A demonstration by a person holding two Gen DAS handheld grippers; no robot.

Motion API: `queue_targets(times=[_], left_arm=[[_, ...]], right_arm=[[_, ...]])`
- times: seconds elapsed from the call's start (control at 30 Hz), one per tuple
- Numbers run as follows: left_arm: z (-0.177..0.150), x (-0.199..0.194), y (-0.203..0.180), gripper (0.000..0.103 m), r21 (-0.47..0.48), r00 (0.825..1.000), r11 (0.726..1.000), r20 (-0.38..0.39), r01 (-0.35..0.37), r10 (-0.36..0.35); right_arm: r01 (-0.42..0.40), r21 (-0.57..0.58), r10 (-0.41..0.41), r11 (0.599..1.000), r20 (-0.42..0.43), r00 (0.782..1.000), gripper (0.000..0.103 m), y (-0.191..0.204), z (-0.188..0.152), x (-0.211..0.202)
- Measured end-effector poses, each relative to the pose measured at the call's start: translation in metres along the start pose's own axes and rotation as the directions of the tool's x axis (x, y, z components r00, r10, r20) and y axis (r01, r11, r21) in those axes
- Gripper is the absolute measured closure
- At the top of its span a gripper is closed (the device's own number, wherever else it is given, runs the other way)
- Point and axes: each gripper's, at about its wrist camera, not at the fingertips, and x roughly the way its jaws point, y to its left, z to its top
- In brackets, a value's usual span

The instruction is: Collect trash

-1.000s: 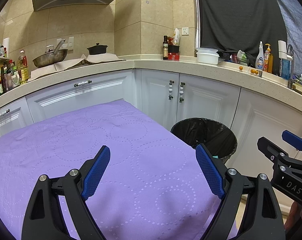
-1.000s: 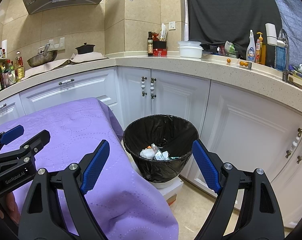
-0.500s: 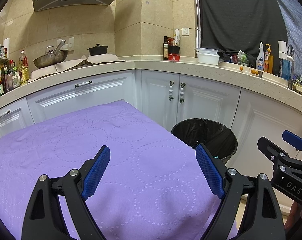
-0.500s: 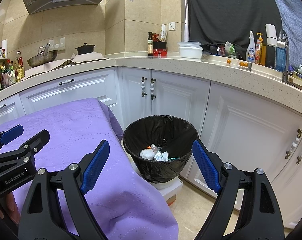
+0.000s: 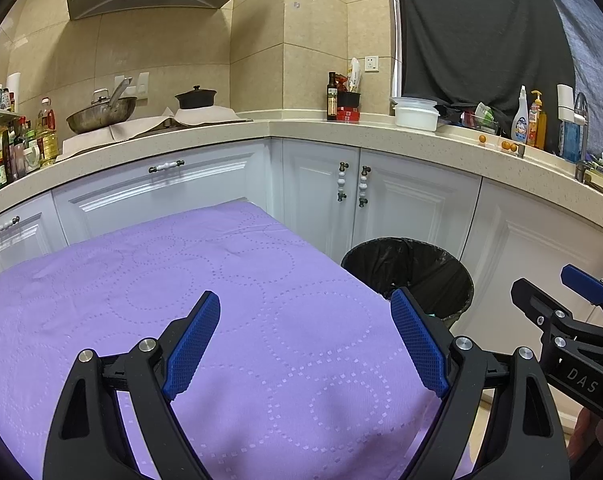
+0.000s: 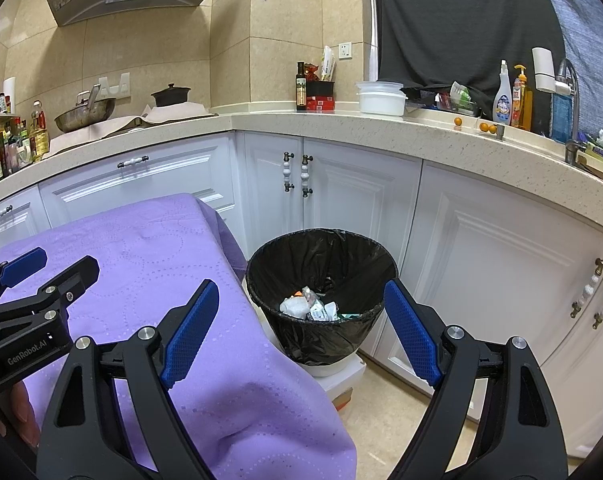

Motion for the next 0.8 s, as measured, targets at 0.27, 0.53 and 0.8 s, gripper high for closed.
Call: queue_targets(times=[0.27, 0.53, 0.8], left_arm=[[0.002, 0.000, 0.002, 0.017, 0.007, 1.000, 1.000, 0.011, 0.012, -0.012], [0.006, 0.003, 0.008, 0.014, -0.005, 1.000, 1.000, 0.019, 0.021, -0.021], [0.017, 0.020, 0.055, 0.014, -0.044, 0.994, 0.994, -0.040, -0.102, 0.100]], right_arm=[[-0.002, -0.002, 0.002, 1.000, -0.003, 1.000, 0.021, 0.001, 0.000, 0.002], [-0.012, -0.009, 0.012, 1.000, -0.023, 1.000, 0.021, 0.002, -0.005, 0.012], [-0.085, -0.044, 0.083, 0.995, -0.045, 0.996, 0.013, 0.025, 0.006, 0.028]])
